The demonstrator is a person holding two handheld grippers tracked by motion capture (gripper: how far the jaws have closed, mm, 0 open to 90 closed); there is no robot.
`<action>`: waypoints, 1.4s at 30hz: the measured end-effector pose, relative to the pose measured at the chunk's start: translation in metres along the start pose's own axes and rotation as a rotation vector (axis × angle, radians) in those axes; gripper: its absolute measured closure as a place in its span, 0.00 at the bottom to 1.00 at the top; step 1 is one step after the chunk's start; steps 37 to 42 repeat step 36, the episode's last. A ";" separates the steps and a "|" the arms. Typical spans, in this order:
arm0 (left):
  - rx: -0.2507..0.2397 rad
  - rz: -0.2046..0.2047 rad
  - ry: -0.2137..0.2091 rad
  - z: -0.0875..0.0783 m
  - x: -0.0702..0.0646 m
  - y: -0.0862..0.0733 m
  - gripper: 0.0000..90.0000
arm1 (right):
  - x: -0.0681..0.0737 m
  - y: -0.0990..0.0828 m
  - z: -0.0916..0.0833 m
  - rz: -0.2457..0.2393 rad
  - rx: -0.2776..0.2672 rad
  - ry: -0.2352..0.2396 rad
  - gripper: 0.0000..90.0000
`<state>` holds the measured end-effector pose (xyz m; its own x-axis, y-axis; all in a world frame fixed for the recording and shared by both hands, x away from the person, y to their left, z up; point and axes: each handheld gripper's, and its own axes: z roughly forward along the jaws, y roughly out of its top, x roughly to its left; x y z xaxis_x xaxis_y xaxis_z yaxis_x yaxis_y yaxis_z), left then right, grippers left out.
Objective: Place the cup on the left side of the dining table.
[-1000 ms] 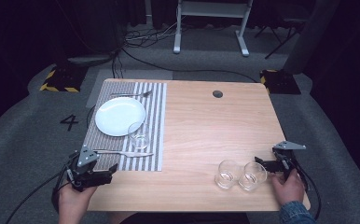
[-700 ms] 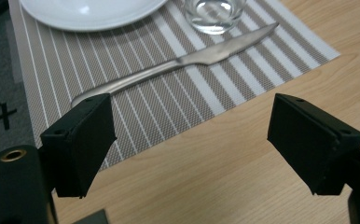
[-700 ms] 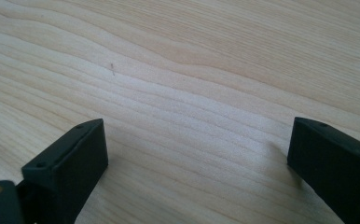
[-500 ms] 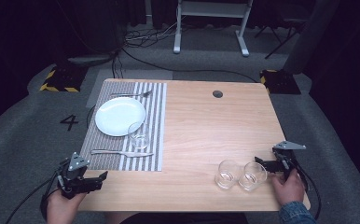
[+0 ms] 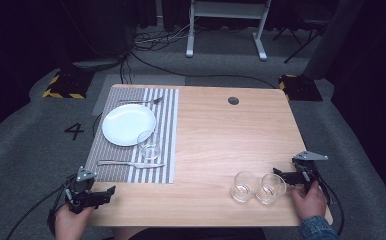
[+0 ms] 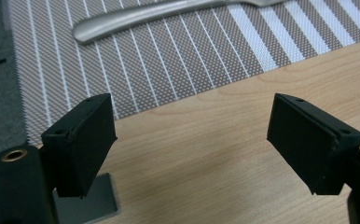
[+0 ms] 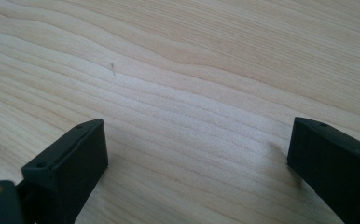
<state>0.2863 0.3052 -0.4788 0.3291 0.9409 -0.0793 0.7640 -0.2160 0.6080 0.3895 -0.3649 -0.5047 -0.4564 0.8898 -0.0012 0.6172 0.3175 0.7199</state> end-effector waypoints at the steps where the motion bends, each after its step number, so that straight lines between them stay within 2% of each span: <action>1: 0.013 0.008 -0.001 0.001 0.000 0.000 0.17 | 0.000 0.000 0.000 0.000 0.000 0.000 0.06; 8: 0.069 -0.004 0.013 0.009 -0.001 -0.006 0.17 | 0.000 0.000 0.000 0.000 0.000 0.000 0.06; 11: 0.050 0.015 0.024 0.009 -0.002 -0.010 0.16 | 0.000 0.000 0.000 -0.001 0.000 -0.001 0.06; 14: 0.013 0.041 0.029 0.011 -0.002 -0.015 0.14 | 0.000 0.000 0.000 0.000 0.000 0.000 0.06; 15: -0.007 0.043 0.024 0.012 -0.001 -0.017 0.09 | 0.000 0.000 0.000 0.000 0.000 0.000 0.06; 20: -0.124 0.073 0.001 0.019 0.002 -0.029 0.00 | 0.000 0.000 0.000 0.000 0.000 -0.001 0.06; 21: -0.129 0.068 -0.002 0.019 0.001 -0.029 0.00 | 0.000 0.000 0.000 0.000 0.000 0.000 0.06; 33: -0.128 0.070 -0.001 0.019 0.002 -0.029 0.00 | 0.000 0.000 0.000 0.000 0.000 0.000 0.06; 34: -0.122 0.076 -0.003 0.019 0.002 -0.029 0.00 | 0.000 0.000 0.000 0.000 0.000 0.000 0.06; 35: -0.112 0.097 -0.026 0.019 0.003 -0.027 0.00 | 0.000 0.000 0.000 0.000 0.000 0.000 0.06; 42: -0.112 0.097 -0.026 0.019 0.003 -0.027 0.00 | 0.000 0.000 0.000 0.000 0.000 0.000 0.06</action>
